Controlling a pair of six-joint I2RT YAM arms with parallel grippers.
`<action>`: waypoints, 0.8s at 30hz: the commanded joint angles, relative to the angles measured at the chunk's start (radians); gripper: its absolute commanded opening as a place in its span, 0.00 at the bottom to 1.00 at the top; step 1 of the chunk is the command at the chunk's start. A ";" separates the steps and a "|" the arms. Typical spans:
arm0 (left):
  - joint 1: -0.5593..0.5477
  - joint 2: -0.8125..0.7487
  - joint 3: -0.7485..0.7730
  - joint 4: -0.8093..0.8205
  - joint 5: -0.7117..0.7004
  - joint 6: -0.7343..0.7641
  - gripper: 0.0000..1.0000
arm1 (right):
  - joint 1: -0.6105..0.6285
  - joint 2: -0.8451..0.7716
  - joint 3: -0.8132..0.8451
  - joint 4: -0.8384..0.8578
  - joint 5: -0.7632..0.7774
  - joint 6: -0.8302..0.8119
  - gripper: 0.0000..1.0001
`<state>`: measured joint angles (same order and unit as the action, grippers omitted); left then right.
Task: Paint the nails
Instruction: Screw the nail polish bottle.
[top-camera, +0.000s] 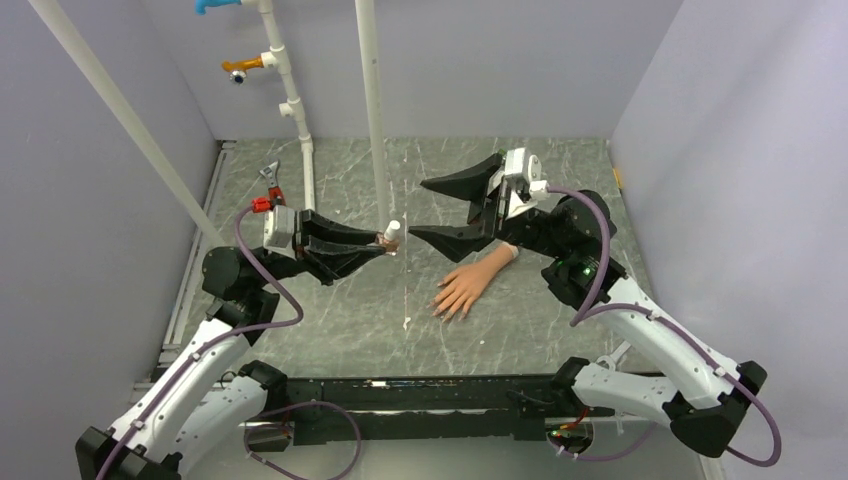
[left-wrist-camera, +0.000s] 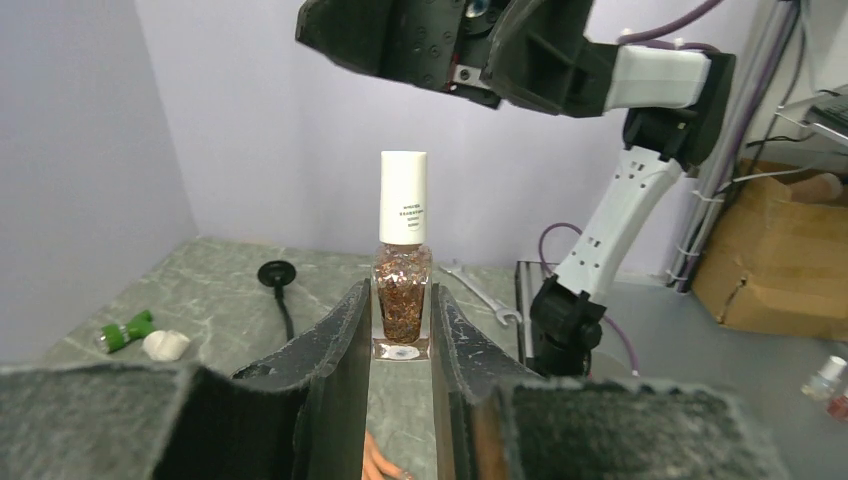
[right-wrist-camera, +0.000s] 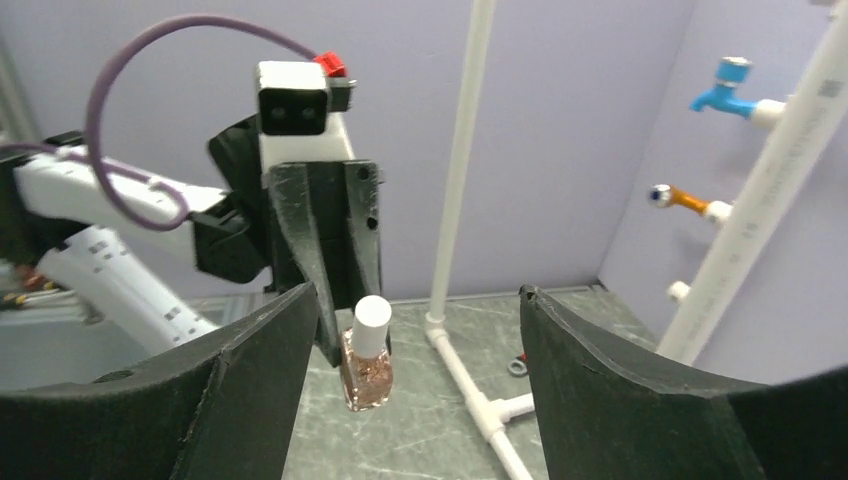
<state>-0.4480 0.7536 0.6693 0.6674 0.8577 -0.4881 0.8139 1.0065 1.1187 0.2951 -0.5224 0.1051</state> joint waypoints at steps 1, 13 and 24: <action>0.006 0.023 0.040 0.153 0.113 -0.086 0.00 | -0.051 0.018 -0.014 0.112 -0.312 0.097 0.73; 0.006 0.043 0.041 0.203 0.150 -0.126 0.00 | -0.053 0.104 -0.004 0.250 -0.395 0.208 0.63; 0.007 0.043 0.041 0.213 0.155 -0.131 0.00 | -0.051 0.156 -0.004 0.324 -0.404 0.271 0.55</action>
<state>-0.4465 0.8028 0.6697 0.8253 0.9989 -0.6033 0.7650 1.1580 1.1027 0.5377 -0.8986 0.3428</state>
